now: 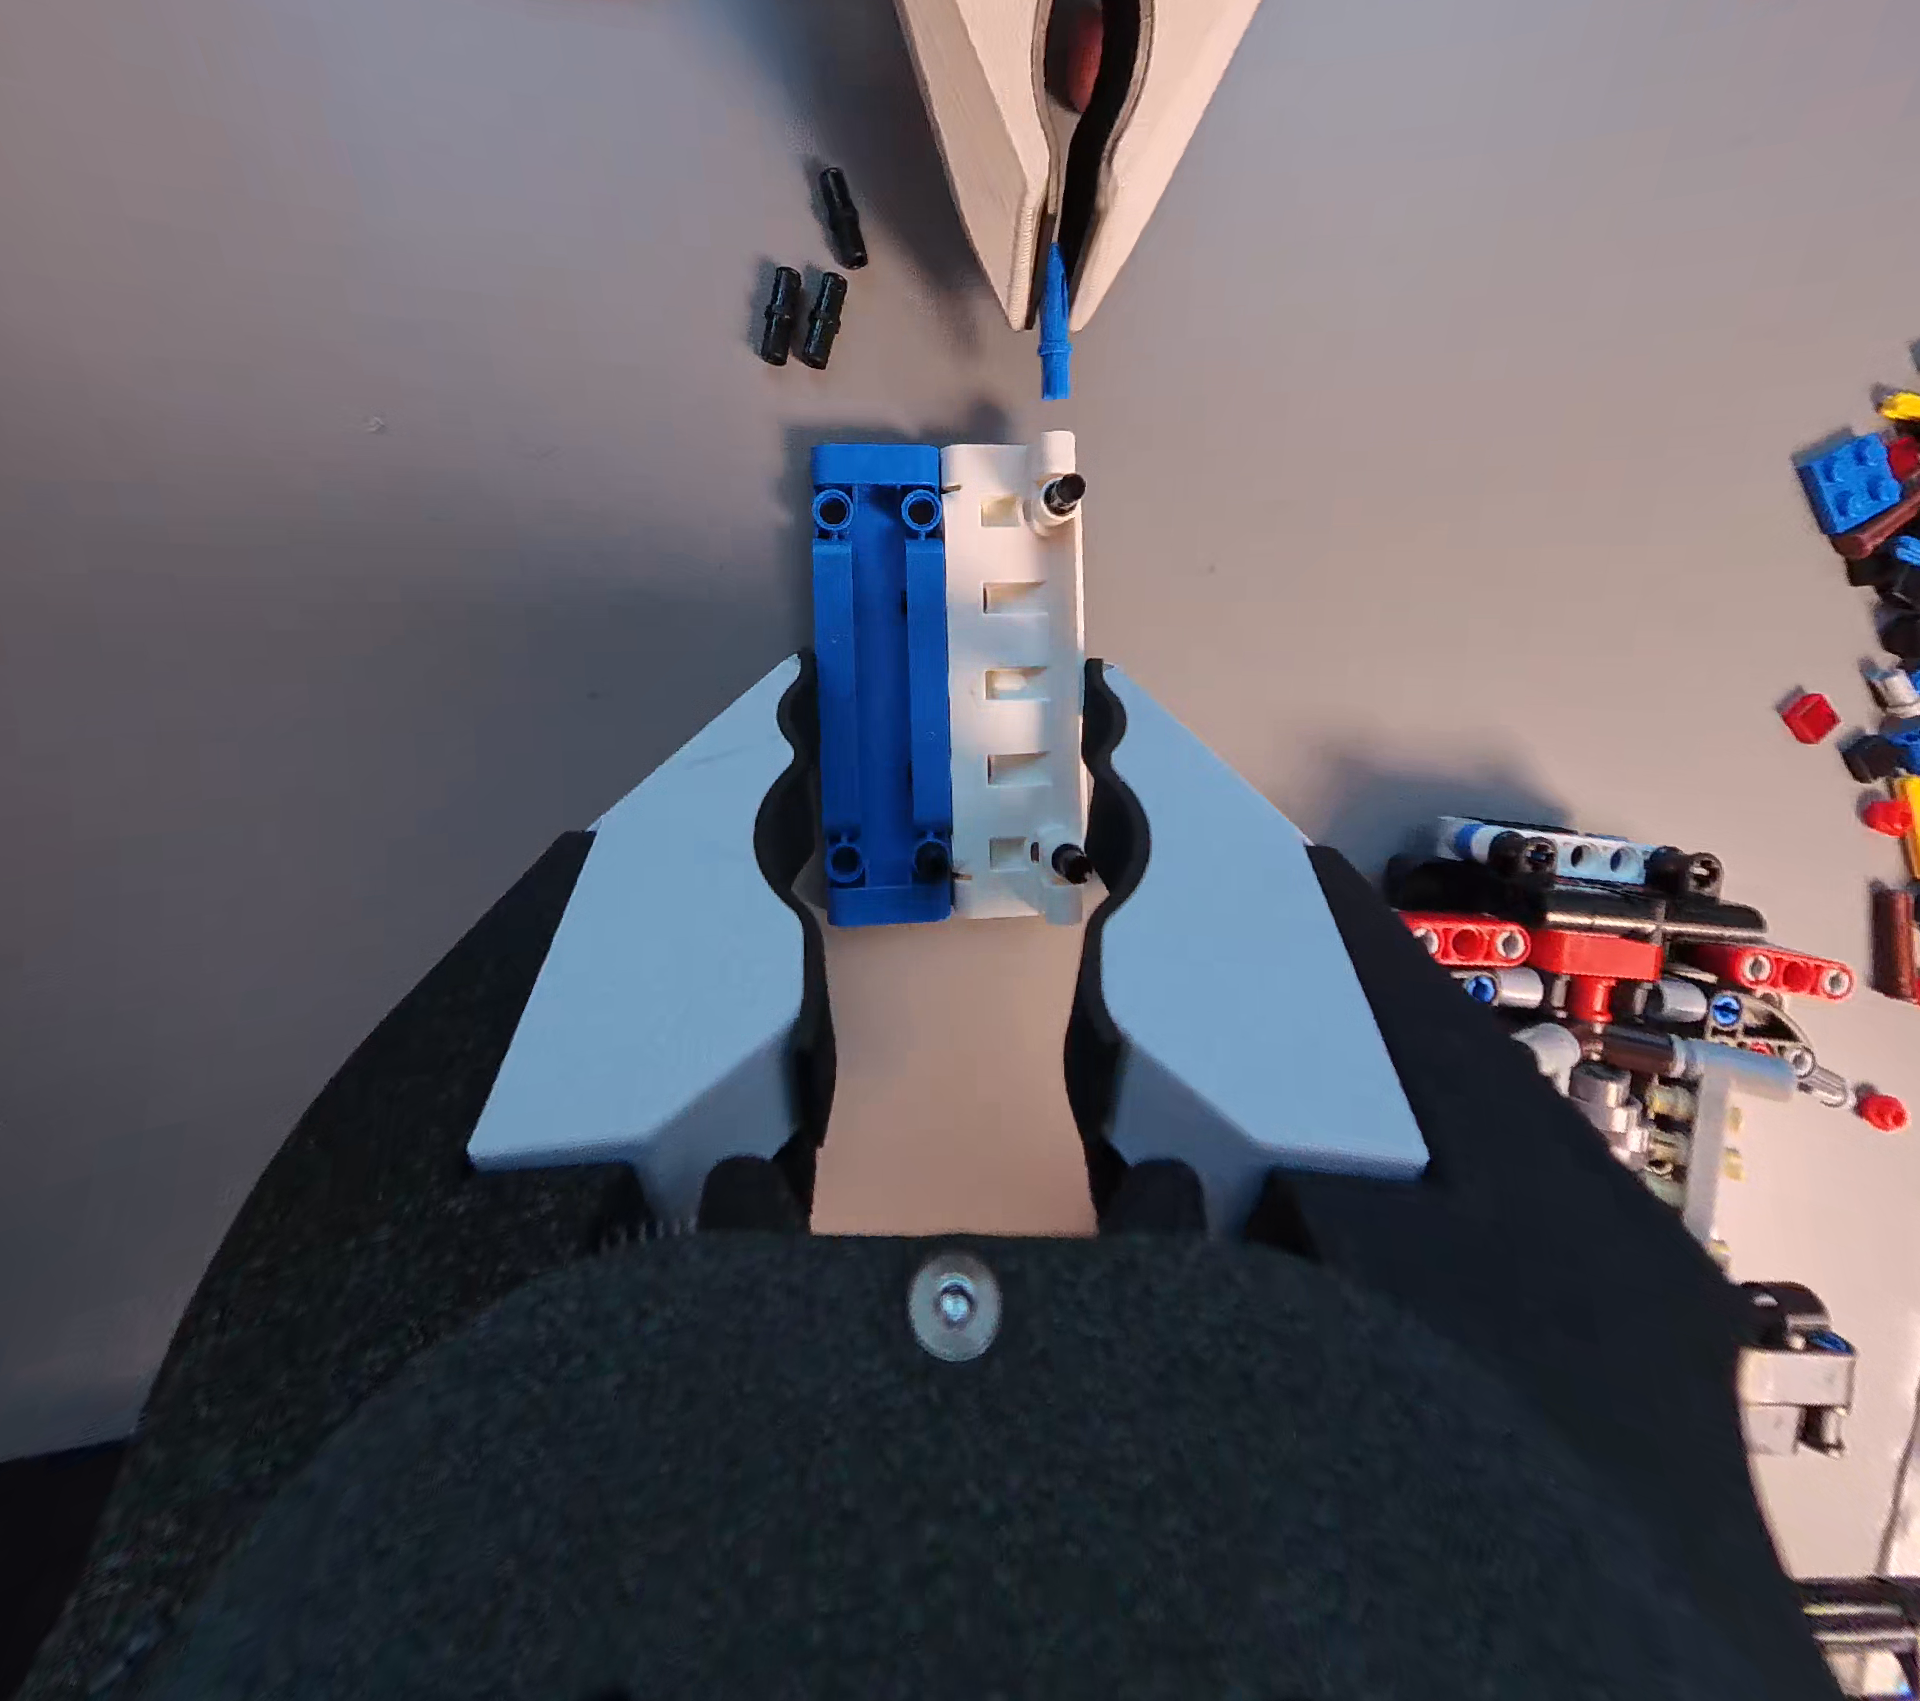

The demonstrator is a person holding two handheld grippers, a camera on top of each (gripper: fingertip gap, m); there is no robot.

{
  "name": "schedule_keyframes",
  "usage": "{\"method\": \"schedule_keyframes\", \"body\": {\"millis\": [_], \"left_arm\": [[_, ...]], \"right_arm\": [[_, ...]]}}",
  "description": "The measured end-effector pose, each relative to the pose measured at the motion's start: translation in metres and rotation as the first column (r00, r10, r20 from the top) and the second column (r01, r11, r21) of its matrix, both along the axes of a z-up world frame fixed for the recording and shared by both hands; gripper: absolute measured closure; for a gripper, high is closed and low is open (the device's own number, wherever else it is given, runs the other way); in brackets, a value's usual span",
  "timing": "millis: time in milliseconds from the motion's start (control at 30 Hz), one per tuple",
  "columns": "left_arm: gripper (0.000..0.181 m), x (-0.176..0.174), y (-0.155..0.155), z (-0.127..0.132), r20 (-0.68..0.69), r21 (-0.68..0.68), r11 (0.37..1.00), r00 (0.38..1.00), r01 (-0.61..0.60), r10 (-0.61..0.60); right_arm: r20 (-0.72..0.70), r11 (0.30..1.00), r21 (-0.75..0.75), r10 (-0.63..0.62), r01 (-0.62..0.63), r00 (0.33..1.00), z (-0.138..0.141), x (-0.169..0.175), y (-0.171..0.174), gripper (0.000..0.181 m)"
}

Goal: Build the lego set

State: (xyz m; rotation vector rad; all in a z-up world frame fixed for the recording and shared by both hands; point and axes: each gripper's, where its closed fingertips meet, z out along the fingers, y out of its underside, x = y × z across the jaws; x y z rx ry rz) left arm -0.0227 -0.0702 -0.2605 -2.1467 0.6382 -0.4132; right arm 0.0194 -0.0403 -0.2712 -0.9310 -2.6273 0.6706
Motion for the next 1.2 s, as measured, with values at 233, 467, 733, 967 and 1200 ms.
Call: {"method": "schedule_keyframes", "body": {"millis": [233, 467, 733, 967, 1200], "left_arm": [[0.179, 0.001, 0.002, -0.002, -0.038, 0.015, 1.0, 0.999, 0.023, -0.022], [0.179, 0.0, 0.003, -0.008, -0.07, -0.015, 0.999, 0.996, 0.046, -0.047], [0.18, 0.001, 0.003, -0.009, -0.061, -0.034, 0.997, 0.995, 0.072, -0.074], [0.18, 0.001, 0.001, -0.011, -0.091, -0.111, 0.993, 0.994, 0.044, -0.054], [0.18, 0.002, 0.001, -0.011, -0.084, -0.164, 0.986, 0.995, 0.035, -0.049]], "right_arm": [[0.0, 1.0, -0.006, 0.013, -0.013, 1.0, 0.0, -0.001, -0.002, 0.132], [-0.013, 1.0, -0.02, 0.024, -0.024, 1.0, 0.0, -0.001, -0.003, 0.132], [-0.012, 0.999, -0.018, 0.042, -0.043, 0.999, 0.0, 0.0, -0.002, 0.133], [-0.007, 0.999, -0.014, 0.045, -0.046, 0.999, 0.0, -0.001, -0.002, 0.132], [-0.004, 0.999, -0.006, 0.048, -0.048, 0.999, 0.0, 0.0, -0.002, 0.133]]}}
